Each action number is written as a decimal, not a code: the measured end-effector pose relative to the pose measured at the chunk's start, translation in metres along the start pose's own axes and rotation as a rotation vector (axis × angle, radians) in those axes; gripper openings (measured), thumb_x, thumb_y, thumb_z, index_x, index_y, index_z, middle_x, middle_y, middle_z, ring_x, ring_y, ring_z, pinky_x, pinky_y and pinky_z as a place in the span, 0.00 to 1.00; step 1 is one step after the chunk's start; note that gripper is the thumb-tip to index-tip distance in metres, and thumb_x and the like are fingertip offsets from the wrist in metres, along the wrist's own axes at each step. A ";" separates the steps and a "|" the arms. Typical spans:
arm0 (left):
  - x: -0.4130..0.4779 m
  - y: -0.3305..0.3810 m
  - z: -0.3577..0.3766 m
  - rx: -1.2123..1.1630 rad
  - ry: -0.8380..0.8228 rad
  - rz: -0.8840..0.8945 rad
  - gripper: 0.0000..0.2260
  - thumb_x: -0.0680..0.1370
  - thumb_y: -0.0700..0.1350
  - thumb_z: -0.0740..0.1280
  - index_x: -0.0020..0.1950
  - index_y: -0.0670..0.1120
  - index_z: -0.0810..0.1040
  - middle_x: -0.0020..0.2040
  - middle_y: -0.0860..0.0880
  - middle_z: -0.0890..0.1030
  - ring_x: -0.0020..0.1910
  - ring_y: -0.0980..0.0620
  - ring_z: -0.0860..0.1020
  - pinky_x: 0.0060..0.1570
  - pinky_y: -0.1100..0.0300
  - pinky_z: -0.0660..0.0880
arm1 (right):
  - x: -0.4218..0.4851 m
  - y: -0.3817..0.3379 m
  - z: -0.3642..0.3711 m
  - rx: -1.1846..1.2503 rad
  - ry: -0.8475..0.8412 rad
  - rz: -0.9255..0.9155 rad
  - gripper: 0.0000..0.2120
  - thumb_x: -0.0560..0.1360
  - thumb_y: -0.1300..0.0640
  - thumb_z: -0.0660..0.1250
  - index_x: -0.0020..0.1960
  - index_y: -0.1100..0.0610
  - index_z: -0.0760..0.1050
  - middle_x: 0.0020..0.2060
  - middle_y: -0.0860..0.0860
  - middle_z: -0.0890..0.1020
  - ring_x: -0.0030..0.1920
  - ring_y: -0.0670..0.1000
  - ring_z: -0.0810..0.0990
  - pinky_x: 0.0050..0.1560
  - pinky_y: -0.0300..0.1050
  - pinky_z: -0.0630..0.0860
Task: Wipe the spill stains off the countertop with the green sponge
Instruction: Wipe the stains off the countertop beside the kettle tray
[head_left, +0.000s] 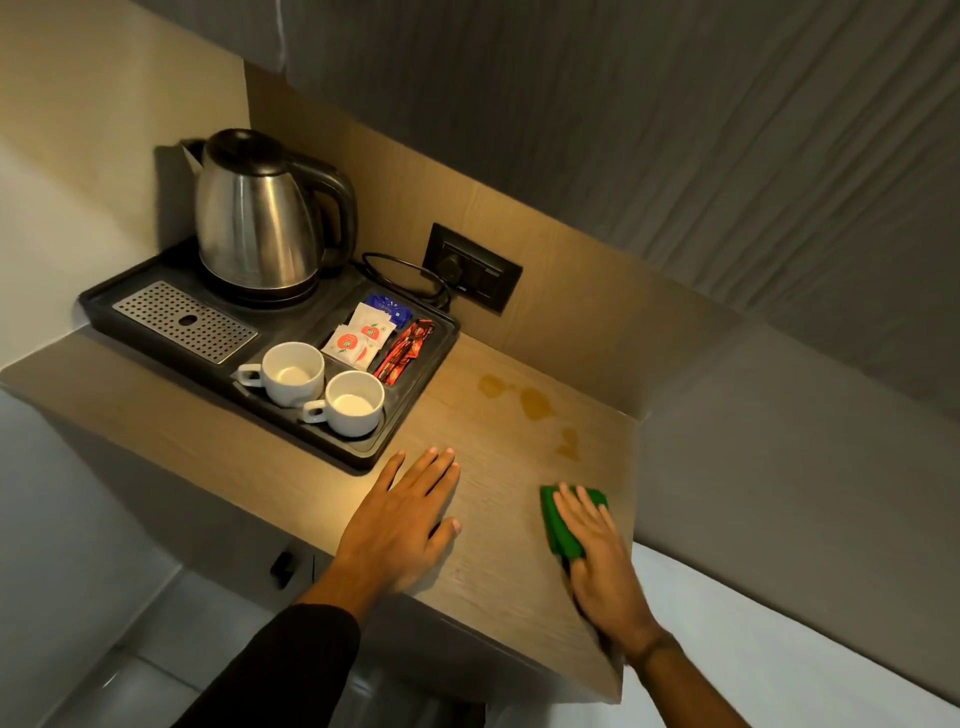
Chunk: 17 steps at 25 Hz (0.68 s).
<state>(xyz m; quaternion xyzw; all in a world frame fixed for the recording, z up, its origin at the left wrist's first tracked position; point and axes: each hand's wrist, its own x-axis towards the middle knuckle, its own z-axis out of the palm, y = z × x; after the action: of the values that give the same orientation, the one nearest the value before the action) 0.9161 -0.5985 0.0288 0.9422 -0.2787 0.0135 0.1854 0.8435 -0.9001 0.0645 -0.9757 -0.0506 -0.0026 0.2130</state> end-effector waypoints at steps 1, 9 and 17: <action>0.000 0.000 -0.001 0.000 0.001 -0.001 0.32 0.85 0.62 0.51 0.85 0.48 0.53 0.86 0.48 0.55 0.83 0.50 0.48 0.81 0.43 0.47 | 0.002 0.013 -0.009 0.006 0.006 -0.003 0.43 0.71 0.75 0.60 0.80 0.45 0.56 0.81 0.48 0.59 0.81 0.50 0.51 0.81 0.59 0.47; 0.001 0.002 -0.003 -0.030 -0.013 -0.005 0.32 0.84 0.62 0.51 0.85 0.48 0.52 0.86 0.48 0.53 0.83 0.51 0.46 0.81 0.42 0.44 | 0.066 -0.002 -0.009 0.034 -0.032 -0.012 0.40 0.73 0.75 0.60 0.80 0.51 0.57 0.80 0.50 0.59 0.81 0.51 0.51 0.81 0.56 0.45; 0.001 0.002 -0.002 -0.025 -0.021 -0.003 0.31 0.85 0.61 0.52 0.85 0.48 0.52 0.86 0.49 0.52 0.83 0.51 0.46 0.81 0.42 0.44 | 0.132 -0.004 -0.026 0.048 0.047 0.184 0.35 0.72 0.75 0.59 0.77 0.58 0.63 0.78 0.57 0.64 0.80 0.59 0.56 0.80 0.59 0.50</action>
<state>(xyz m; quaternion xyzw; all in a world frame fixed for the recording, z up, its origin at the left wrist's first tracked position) 0.9160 -0.5993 0.0314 0.9403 -0.2795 -0.0003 0.1941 0.9744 -0.8939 0.0932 -0.9706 0.0441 -0.0049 0.2367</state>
